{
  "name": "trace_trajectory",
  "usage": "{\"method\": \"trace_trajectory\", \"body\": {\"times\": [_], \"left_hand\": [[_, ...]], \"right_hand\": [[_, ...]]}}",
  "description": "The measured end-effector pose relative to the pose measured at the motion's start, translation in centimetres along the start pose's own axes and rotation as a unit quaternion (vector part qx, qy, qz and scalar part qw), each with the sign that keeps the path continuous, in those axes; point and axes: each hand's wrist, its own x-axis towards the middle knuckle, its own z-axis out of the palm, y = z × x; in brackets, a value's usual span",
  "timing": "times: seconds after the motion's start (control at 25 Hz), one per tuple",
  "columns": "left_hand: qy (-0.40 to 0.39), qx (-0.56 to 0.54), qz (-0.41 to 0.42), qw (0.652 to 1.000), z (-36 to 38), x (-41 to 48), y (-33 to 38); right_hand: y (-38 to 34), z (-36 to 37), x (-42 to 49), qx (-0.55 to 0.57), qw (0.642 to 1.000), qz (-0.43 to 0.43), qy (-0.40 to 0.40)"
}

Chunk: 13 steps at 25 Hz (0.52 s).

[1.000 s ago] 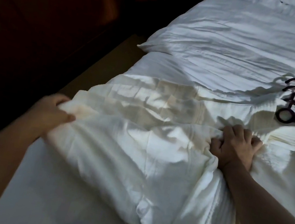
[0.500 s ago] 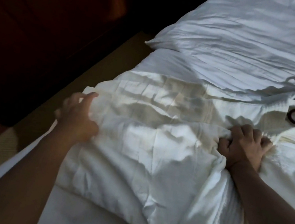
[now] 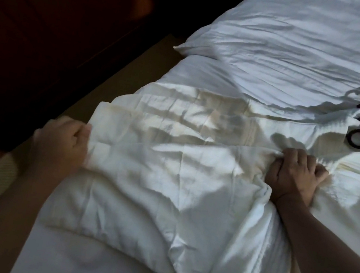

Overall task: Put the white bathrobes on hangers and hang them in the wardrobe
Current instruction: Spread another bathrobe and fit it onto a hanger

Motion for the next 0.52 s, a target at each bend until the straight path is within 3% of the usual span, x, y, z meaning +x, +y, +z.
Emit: {"method": "trace_trajectory", "body": {"times": [0.08,0.16,0.24,0.28,0.4,0.44,0.52], "left_hand": [[-0.036,0.032,0.051,0.998,1.5,-0.4,0.8],[-0.010,0.066,0.047,0.997,2.3,-0.3,0.9],[0.076,0.056,-0.038,0.995,2.8,-0.6,0.7],[0.108,0.020,-0.122,0.986,2.8,-1.1,0.9],[0.078,-0.116,-0.370,0.919,3.7,-4.3,3.0],[0.050,-0.100,-0.390,0.914,4.2,-6.1,3.5],[0.021,-0.057,-0.343,0.937,4.4,-9.4,3.7]], "right_hand": [[0.0,0.0,0.0,-0.013,1.000,-0.002,0.001],[-0.1,-0.1,0.0,-0.021,1.000,-0.006,0.003],[-0.2,-0.2,0.0,-0.025,1.000,-0.005,-0.001],[-0.3,-0.2,-0.1,-0.031,0.999,-0.006,-0.004],[-0.3,-0.3,0.0,-0.041,0.999,-0.005,-0.009],[-0.4,-0.4,0.0,-0.041,0.999,-0.004,-0.012],[-0.5,-0.5,0.0,-0.043,0.999,-0.003,-0.016]]}}
